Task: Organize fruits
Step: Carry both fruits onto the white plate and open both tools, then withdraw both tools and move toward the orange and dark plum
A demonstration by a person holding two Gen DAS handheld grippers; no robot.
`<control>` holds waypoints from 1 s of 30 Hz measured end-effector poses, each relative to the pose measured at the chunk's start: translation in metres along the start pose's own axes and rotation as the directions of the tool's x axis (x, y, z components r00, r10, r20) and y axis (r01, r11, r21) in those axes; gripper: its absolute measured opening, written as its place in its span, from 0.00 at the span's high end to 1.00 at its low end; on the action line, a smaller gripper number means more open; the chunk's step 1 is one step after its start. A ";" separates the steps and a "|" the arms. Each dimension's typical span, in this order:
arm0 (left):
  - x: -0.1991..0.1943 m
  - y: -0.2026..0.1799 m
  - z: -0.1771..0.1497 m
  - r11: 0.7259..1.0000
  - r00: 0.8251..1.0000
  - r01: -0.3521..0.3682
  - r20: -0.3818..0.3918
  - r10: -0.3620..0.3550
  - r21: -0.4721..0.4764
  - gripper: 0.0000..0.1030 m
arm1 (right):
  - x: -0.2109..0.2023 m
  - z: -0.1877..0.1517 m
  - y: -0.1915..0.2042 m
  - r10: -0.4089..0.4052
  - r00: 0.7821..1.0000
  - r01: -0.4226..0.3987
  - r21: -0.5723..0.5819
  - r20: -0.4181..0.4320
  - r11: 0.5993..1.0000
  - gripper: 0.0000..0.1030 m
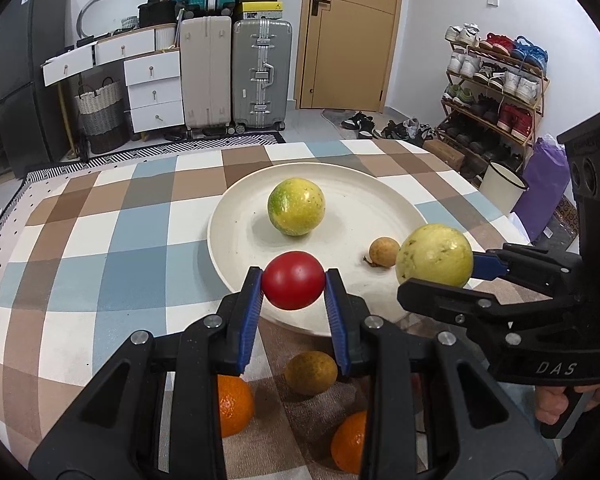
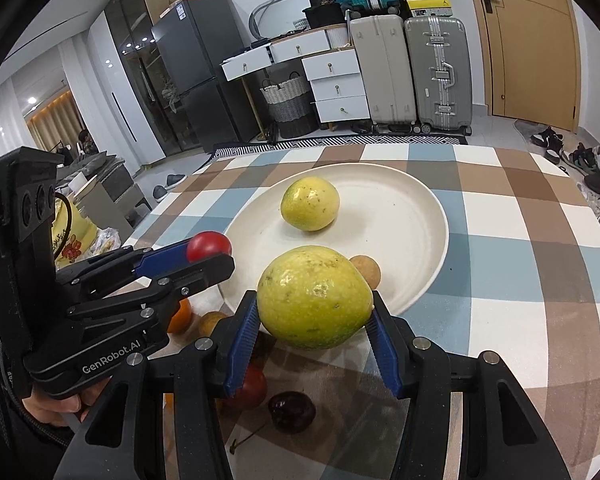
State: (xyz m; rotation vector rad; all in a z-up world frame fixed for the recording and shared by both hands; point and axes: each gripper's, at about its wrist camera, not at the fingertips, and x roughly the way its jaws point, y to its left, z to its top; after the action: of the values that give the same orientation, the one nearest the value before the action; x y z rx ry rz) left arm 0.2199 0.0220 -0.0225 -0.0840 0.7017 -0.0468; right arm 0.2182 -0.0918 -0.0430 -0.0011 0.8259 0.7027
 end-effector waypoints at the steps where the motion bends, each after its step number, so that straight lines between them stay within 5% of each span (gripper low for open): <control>1: 0.001 0.001 0.000 1.000 1.000 -0.001 -0.001 0.001 -0.001 0.73 | 0.003 0.000 0.000 -0.002 1.000 0.002 0.000 -0.002 1.000 0.49; 12: 0.011 0.002 0.001 1.000 1.000 -0.002 -0.010 0.002 0.004 0.73 | 0.011 0.001 0.003 -0.029 0.999 0.028 -0.008 -0.014 1.000 0.47; 24: 0.008 0.001 0.001 1.000 1.000 -0.008 0.000 0.008 0.012 0.71 | -0.022 -0.007 -0.008 -0.076 0.996 0.076 0.003 0.044 0.997 0.20; 27: 0.005 0.003 0.000 1.000 1.000 -0.003 -0.011 0.003 0.006 0.59 | -0.027 -0.007 -0.012 -0.091 0.995 0.091 0.006 0.051 0.996 0.17; 30: -0.006 0.006 -0.003 1.000 1.000 -0.018 0.011 0.018 -0.004 0.33 | -0.030 -0.009 -0.013 -0.096 0.994 0.096 0.004 0.050 0.995 0.14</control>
State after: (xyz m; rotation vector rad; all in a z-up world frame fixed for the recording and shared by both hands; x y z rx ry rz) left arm 0.2135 0.0287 -0.0211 -0.0813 0.6911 -0.0279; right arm 0.2056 -0.1216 -0.0324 -0.0212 0.7735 0.6091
